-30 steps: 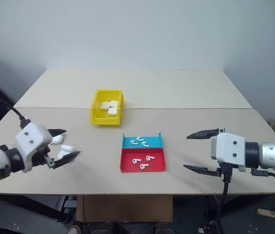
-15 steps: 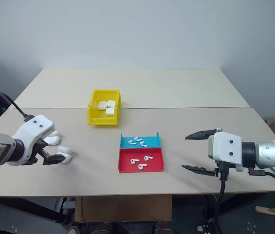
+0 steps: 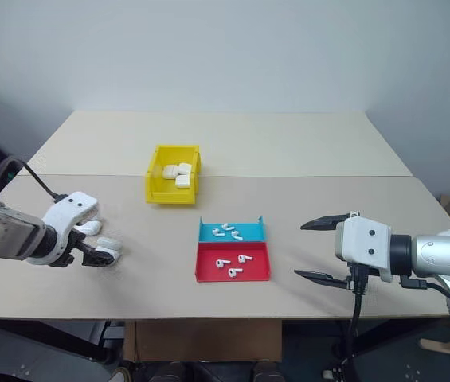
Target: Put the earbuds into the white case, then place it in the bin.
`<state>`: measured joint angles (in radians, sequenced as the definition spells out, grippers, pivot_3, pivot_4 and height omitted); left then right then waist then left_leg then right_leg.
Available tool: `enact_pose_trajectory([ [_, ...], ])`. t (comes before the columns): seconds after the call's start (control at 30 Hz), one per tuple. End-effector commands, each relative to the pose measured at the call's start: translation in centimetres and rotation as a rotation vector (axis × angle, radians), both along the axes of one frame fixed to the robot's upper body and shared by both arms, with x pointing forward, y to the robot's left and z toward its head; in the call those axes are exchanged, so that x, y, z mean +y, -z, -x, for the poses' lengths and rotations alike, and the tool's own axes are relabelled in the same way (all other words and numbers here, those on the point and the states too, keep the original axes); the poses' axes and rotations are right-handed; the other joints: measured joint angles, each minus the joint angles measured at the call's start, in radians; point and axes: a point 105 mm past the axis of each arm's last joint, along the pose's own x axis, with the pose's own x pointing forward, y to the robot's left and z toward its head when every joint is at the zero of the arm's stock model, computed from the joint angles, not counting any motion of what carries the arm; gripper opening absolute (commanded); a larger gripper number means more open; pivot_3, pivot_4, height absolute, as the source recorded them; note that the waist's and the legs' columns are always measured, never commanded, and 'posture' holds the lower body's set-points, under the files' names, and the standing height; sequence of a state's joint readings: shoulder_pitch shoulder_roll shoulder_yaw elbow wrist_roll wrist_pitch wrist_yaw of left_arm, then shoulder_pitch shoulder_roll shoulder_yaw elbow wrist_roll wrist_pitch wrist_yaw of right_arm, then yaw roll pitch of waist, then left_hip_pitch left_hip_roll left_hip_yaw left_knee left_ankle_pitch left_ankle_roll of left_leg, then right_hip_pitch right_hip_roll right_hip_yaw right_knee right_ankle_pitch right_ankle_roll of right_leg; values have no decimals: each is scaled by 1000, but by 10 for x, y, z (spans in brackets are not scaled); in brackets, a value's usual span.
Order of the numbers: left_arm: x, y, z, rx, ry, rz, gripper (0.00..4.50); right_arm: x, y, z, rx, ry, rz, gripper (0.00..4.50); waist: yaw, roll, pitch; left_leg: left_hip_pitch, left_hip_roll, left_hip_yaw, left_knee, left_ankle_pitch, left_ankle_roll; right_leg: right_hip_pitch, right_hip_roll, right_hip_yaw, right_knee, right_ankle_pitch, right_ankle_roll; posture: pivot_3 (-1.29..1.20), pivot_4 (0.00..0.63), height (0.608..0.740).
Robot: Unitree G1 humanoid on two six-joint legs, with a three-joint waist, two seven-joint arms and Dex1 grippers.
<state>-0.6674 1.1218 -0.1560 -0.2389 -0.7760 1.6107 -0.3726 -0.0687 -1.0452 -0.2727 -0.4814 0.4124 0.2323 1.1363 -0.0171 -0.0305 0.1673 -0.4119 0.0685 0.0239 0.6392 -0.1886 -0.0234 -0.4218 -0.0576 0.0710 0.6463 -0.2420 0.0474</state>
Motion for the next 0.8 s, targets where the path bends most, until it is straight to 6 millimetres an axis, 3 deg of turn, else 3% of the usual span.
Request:
enact_pose_trajectory([
  [0.03,8,-6,-6,-18,-46,-29,4500,-1,-7,2,-34,17,2,4454,0,0,0,0,0,0,0,0,0,0,0,0,0,0,0,0,150,740],
  [0.8,2,23,-29,79,-133,9,4500,-3,0,5,-13,65,5,4454,2,0,0,0,0,-1,1,0,0,0,0,0,0,0,0,0,150,740],
])
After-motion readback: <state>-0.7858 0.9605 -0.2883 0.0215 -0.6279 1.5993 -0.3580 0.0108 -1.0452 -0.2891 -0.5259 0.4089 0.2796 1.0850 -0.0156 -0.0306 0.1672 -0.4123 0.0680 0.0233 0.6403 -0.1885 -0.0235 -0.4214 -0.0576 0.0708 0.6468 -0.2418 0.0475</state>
